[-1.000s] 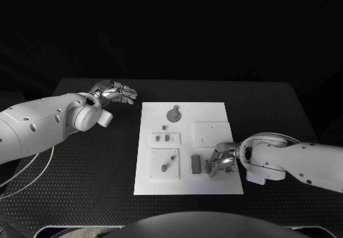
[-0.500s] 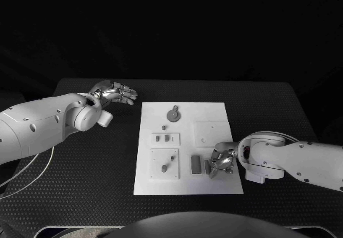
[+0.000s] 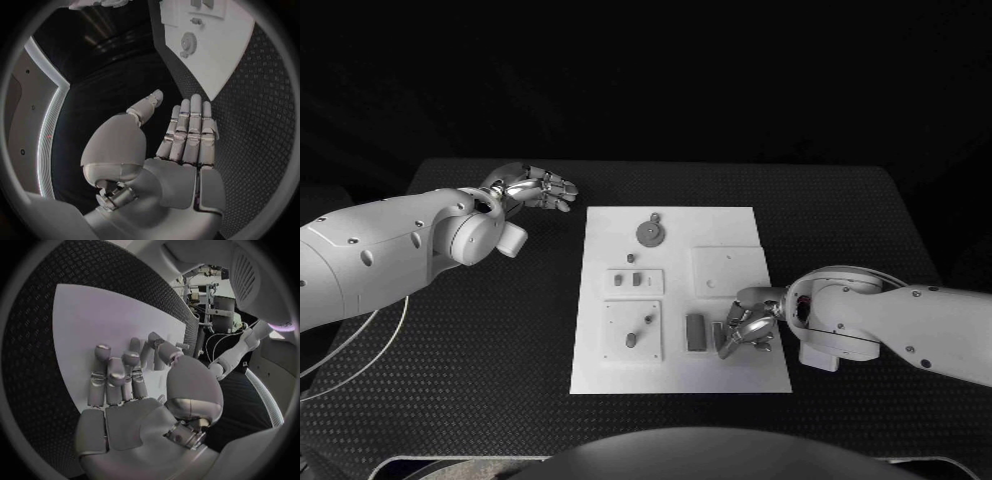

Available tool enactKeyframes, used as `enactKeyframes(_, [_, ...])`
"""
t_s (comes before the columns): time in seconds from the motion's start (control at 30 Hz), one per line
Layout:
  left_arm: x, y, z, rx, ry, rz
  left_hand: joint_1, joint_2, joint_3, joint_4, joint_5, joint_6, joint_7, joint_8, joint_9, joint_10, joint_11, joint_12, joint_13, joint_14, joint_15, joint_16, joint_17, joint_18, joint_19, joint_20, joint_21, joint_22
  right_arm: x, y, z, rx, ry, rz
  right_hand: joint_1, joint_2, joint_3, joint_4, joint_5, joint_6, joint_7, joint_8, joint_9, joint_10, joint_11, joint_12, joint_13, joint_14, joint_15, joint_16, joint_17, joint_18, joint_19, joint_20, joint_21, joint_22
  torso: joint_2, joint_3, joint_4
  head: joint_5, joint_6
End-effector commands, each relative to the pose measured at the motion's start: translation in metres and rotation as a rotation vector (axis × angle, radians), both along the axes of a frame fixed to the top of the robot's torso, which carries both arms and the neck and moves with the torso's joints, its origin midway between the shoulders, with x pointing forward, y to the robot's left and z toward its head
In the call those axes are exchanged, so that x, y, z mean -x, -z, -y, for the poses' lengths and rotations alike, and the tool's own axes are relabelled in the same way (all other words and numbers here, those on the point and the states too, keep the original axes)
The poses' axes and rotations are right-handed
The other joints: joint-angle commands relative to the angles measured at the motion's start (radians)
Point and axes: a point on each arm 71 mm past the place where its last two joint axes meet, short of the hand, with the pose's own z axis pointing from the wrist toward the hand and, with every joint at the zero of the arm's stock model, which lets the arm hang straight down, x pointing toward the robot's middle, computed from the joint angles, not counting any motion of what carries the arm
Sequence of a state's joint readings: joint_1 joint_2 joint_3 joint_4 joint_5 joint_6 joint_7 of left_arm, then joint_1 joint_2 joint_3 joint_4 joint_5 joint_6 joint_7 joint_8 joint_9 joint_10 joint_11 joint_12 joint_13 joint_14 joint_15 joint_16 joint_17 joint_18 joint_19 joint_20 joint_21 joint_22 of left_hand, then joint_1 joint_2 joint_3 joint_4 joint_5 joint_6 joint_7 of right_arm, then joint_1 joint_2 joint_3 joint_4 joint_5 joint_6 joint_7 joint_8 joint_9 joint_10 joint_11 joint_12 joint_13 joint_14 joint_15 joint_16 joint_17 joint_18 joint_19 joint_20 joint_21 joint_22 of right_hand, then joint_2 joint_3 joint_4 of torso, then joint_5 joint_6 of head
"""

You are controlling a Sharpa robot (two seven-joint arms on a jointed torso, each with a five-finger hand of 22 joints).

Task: Assemble the parts on the task board

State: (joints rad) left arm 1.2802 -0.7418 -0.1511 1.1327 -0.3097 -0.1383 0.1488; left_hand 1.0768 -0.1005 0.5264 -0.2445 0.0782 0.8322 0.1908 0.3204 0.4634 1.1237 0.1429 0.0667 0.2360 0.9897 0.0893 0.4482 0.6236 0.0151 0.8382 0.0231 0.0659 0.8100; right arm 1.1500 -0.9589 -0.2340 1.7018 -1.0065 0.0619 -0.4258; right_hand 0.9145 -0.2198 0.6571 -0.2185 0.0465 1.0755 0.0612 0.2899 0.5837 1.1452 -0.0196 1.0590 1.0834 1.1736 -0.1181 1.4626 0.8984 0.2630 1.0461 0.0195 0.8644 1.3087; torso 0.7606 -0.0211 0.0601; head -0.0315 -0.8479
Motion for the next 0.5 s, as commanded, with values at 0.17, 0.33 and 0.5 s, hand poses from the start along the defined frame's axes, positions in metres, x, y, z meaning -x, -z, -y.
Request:
enactKeyframes(0.17, [0.0005, -0.0004, 0.0025, 0.01, 0.014, -0.003, -0.004, -0.003, -0.001, 0.004, -0.005, -0.007, -0.002, 0.004, -0.002, -0.005, -0.001, 0.006, -0.001, 0.005, 0.002, -0.006, 0.002, -0.015, -0.007, 0.003, 0.003, -0.001, 0.0022, 0.0054, 0.0038, -0.001, 0.009, -0.008, -0.002, -0.023, 0.006, 0.026, 0.004, -0.033, 0.029, 0.006, 0.002, -0.009, 0.0, 0.0, 0.002, -0.008, 0.001, -0.004, 0.001, -0.001, 0.001, 0.004, -0.005, 0.012, 0.0, -0.0011, 0.0, -0.001, -0.002])
enactKeyframes(0.33, [0.0006, -0.0002, 0.0021, 0.01, 0.014, -0.004, -0.004, -0.003, -0.001, 0.004, -0.006, -0.007, -0.002, 0.004, -0.002, -0.005, -0.001, 0.006, -0.001, 0.005, 0.002, -0.007, 0.002, -0.015, -0.007, 0.003, 0.003, -0.001, 0.0011, 0.0052, 0.0045, 0.003, 0.015, 0.003, 0.002, -0.018, 0.011, 0.038, 0.004, -0.028, 0.027, 0.01, 0.004, -0.007, -0.001, 0.003, 0.003, -0.007, 0.0, -0.002, 0.002, -0.001, 0.003, 0.003, -0.003, 0.013, 0.0, -0.001, 0.0002, -0.001, -0.003])
enactKeyframes(0.5, [0.0007, -0.0001, 0.0023, 0.01, 0.016, -0.005, -0.004, -0.003, -0.001, 0.004, -0.006, -0.007, -0.002, 0.004, -0.002, -0.005, -0.001, 0.006, -0.001, 0.005, 0.002, -0.007, 0.002, -0.015, -0.007, 0.003, 0.003, -0.001, 0.0006, 0.005, 0.0023, 0.008, 0.008, 0.013, 0.021, 0.033, 0.01, 0.031, 0.004, -0.02, 0.023, 0.017, 0.007, -0.001, -0.005, 0.007, 0.002, -0.002, -0.002, 0.002, 0.002, -0.001, 0.005, -0.001, 0.0, 0.016, 0.0, -0.0016, 0.0002, -0.001, -0.004])
